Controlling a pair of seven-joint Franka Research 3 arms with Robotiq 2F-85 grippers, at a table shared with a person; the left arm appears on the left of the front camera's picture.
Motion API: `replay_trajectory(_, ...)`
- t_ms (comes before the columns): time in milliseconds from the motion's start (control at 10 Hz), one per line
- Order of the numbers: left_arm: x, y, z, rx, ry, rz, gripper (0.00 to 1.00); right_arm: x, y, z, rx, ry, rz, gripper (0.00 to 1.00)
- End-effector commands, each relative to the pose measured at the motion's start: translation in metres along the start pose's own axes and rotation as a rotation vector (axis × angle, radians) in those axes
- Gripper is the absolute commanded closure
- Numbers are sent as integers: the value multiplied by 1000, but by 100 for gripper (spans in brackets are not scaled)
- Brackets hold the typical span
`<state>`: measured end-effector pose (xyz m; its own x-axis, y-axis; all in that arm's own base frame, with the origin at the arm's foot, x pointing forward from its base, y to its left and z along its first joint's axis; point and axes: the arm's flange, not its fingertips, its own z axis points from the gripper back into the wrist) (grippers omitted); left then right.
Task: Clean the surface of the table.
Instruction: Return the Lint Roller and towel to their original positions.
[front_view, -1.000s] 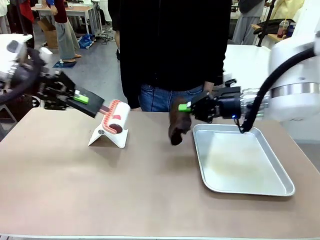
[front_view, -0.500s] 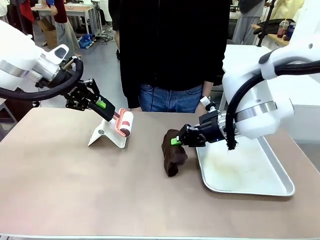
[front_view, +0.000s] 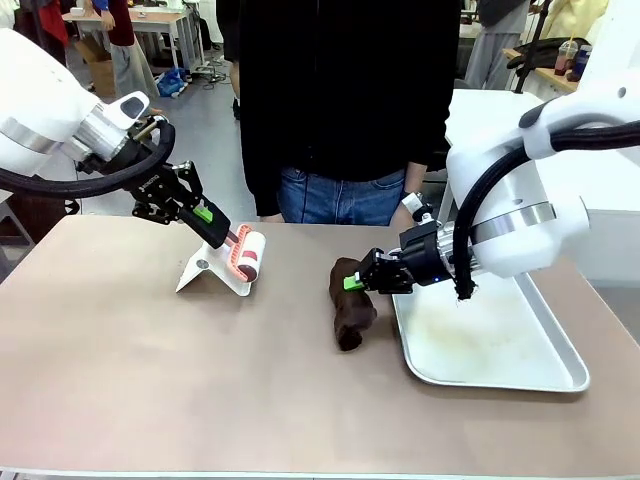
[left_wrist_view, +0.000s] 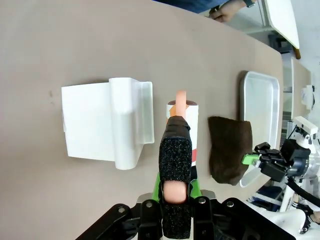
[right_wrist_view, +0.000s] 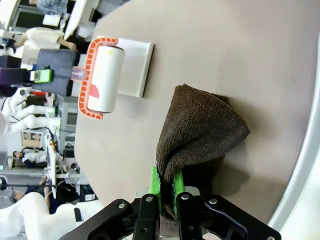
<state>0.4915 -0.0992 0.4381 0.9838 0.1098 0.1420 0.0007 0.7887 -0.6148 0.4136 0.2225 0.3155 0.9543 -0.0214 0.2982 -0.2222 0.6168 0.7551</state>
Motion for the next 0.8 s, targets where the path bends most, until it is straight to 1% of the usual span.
replay_trajectory(0, 0, 0, 2, -23, -26, -6, 78, 0, 1, -1, 0, -1, 3, 89)
replay_trajectory(100, 0, 0, 2, -23, -26, -6, 78, 0, 1, -1, 0, -1, 3, 89)
replay_trajectory(200, 1, 1, 1, -1, -4, 3, 78, -1, 1, -1, 1, 2, 2, 89)
replay_trajectory(300, -4, 2, 5, 1, -18, 14, 78, 5, 8, -3, -68, 5, -2, 89)
replay_trajectory(400, -4, 3, 8, 5, -40, 27, 78, 6, 13, -6, -69, 34, -18, 89)
replay_trajectory(500, -3, 3, 6, 7, -37, 39, 78, 6, 16, -11, -79, 44, -31, 89)
replay_trajectory(600, -1, 3, 2, 15, -28, 51, 78, 8, 16, -14, -111, 24, -46, 89)
replay_trajectory(700, 1, 4, -1, 23, -32, 58, 78, 8, 18, -16, -93, 55, -12, 89)
